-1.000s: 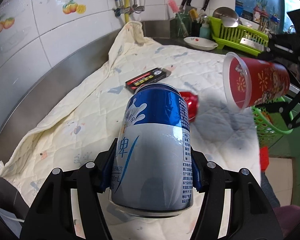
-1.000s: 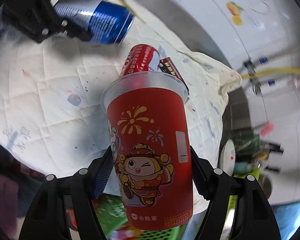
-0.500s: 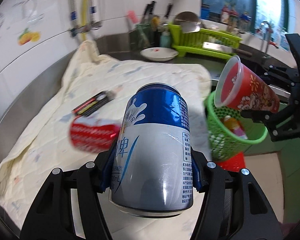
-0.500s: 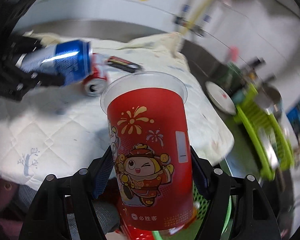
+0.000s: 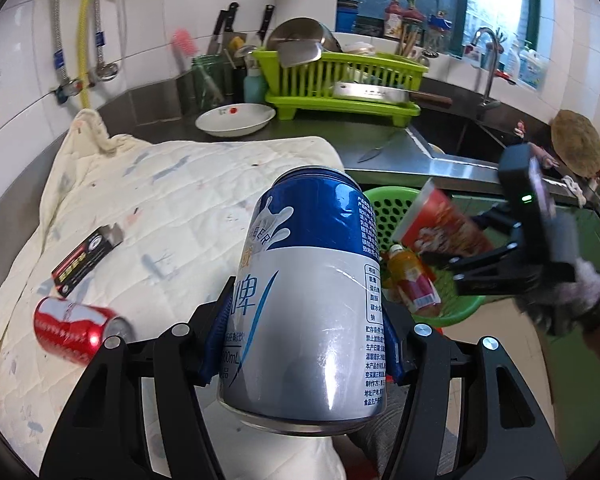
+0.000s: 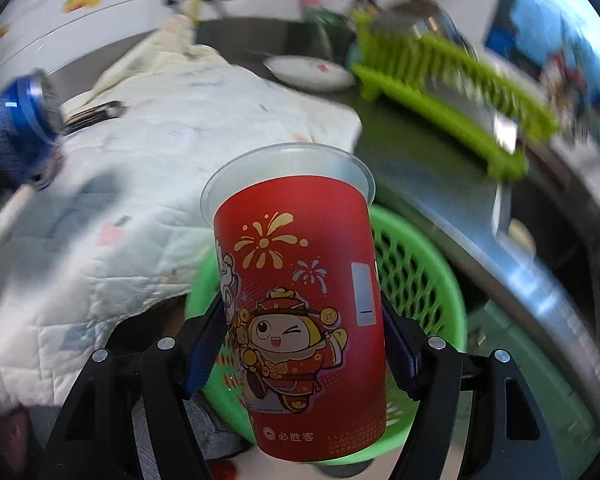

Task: Collect trash
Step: 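Drop the red paper cup into the green basket with the right gripper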

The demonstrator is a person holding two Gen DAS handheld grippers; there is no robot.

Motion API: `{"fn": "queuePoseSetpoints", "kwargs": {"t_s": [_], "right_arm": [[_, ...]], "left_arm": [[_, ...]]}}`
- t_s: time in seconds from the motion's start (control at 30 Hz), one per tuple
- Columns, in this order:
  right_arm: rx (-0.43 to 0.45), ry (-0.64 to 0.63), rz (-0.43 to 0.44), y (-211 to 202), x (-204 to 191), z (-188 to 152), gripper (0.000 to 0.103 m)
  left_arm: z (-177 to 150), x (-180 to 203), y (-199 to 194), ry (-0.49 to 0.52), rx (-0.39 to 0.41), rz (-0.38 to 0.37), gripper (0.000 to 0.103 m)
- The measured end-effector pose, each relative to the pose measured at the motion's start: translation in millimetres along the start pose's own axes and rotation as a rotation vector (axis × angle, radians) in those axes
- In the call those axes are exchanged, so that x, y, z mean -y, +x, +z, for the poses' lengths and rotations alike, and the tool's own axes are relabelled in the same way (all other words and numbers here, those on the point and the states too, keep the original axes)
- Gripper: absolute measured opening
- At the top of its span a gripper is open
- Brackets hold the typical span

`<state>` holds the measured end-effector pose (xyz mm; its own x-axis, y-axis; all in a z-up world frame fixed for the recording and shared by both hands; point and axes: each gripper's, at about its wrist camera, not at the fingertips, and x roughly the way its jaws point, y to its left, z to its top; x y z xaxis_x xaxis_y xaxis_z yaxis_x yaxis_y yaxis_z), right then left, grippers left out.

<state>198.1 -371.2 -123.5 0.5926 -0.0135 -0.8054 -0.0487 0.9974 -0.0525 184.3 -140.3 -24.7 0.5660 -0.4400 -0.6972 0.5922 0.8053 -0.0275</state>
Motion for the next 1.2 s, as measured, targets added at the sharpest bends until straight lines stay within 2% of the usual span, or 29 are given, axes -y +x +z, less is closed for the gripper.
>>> {"fn": "queuePoseSetpoints", "kwargs": {"t_s": [0.33, 0.47, 0.53, 0.77, 0.97, 1.07, 1.2], "right_arm": [[-0.055, 0.168, 0.036, 67, 17, -5, 0.069], [-0.048, 0.216, 0.071, 78, 21, -5, 0.069], [-0.033, 0.224, 0.063, 79, 22, -5, 0.074], [0.031, 0.198, 0.038, 48, 29, -11, 0.074], [0.076, 0.212, 0.014, 8, 50, -23, 0.074], [0.099, 0.222, -0.027, -13, 61, -32, 0.074], [0.121, 0.260, -0.029, -32, 76, -46, 0.075]], "left_arm": [[8, 15, 15, 0.014, -0.028, -0.011, 0.060], [10, 20, 21, 0.019, -0.034, -0.017, 0.060], [11, 22, 24, 0.020, -0.037, -0.024, 0.060], [17, 37, 42, 0.027, -0.052, -0.061, 0.060], [18, 58, 65, 0.033, -0.080, -0.094, 0.060], [19, 65, 80, 0.017, -0.100, -0.106, 0.060], [20, 78, 98, 0.013, -0.129, -0.120, 0.060]]}}
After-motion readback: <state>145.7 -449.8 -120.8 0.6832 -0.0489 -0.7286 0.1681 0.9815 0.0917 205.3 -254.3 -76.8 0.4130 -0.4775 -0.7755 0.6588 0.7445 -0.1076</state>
